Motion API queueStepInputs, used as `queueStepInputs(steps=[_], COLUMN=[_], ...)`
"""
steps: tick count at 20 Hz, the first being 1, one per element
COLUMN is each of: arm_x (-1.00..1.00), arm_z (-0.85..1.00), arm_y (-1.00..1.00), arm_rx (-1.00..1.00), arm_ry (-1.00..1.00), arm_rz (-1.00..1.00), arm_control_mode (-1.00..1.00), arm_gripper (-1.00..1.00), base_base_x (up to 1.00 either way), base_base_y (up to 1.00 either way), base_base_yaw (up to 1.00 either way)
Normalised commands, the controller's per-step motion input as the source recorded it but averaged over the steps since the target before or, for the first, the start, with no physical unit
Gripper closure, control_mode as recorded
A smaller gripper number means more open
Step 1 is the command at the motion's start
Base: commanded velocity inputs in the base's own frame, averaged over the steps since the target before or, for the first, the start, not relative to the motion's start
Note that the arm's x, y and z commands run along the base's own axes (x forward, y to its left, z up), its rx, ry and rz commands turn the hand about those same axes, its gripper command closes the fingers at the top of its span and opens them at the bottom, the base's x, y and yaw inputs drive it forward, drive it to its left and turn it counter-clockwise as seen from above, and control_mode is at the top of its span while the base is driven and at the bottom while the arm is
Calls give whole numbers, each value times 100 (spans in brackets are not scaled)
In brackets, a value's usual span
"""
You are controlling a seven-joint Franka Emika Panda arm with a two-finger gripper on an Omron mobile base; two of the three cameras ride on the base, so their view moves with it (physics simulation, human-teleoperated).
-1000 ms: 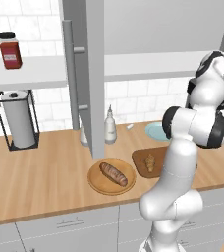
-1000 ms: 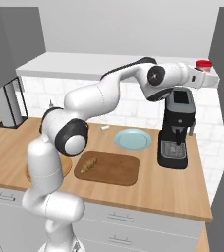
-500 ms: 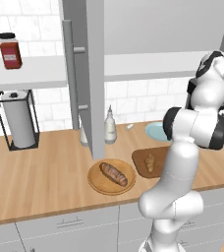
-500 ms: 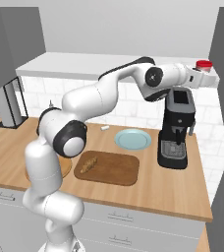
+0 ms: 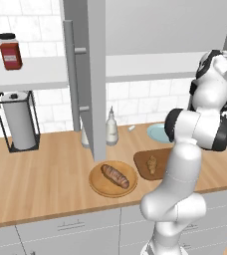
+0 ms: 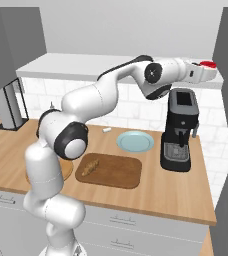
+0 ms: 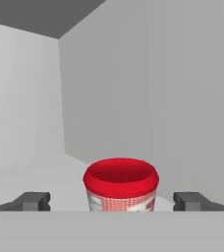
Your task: From the different types of pastries on the counter, select a croissant and place it on the cutting board. Then retrieve a jar of jam from the cabinet and place it alongside the croissant on the cutting board.
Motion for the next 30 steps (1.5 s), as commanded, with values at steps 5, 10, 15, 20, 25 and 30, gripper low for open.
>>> queueStepInputs(steps=[5,10,15,20,25,30], arm_x=[37,32,7,-8,-23,0], arm_z=[0,0,-6,-61,-85,0], arm_y=[-5,-39,-65,-74,-47,-3], arm_rx=[0,0,0,-3,-11,0], arm_ry=[0,0,0,0,0,0], arm_rz=[0,0,0,0,0,0], arm_control_mode=[-100,-100,-100,-100,-100,-100], arm_gripper=[-100,-100,-100,-100,-100,-100], base_base_x=[0,0,0,0,0,0], base_base_y=[0,0,0,0,0,0], base_base_yaw=[0,0,0,0,0,0])
